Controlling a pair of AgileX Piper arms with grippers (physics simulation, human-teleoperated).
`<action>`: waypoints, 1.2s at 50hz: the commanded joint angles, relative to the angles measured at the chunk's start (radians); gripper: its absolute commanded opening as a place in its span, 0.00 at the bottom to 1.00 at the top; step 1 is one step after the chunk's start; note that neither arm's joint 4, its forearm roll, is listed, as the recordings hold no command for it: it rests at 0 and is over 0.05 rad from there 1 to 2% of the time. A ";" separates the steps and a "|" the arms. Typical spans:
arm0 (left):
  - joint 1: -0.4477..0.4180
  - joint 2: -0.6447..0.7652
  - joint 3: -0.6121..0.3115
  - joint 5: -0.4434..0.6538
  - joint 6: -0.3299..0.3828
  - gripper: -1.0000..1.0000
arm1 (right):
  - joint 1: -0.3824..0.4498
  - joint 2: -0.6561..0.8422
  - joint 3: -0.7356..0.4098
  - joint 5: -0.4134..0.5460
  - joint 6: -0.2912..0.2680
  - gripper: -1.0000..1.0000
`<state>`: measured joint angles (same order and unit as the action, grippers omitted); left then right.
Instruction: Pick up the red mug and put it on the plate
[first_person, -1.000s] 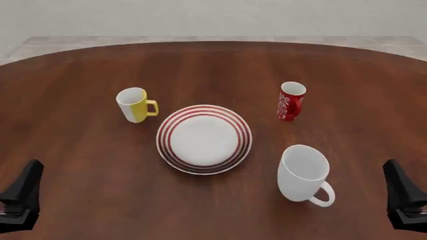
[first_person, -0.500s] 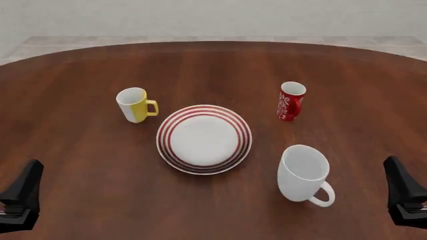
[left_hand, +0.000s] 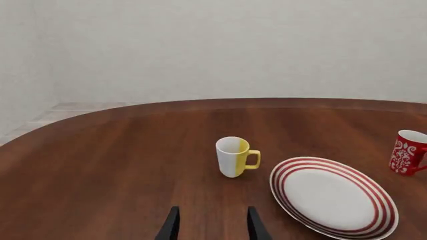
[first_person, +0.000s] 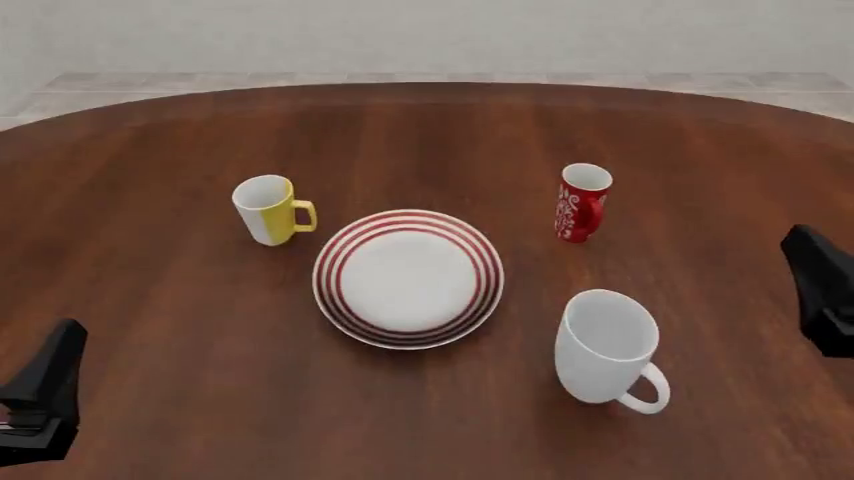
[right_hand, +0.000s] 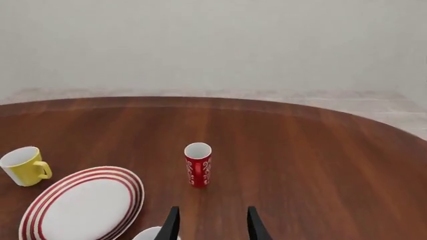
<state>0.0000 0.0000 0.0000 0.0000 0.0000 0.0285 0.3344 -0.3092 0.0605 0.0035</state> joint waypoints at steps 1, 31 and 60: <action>0.000 0.000 0.000 0.000 0.000 1.00 | 0.001 0.153 -0.159 0.045 -0.022 1.00; 0.000 0.000 0.000 0.000 0.000 1.00 | 0.087 0.483 -0.466 0.146 0.037 1.00; 0.000 0.000 0.000 0.000 0.000 1.00 | 0.118 0.862 -0.689 0.170 0.041 1.00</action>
<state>0.0000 0.0000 0.0000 0.0000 0.0000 0.1469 1.0935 -0.9379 0.2259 0.0404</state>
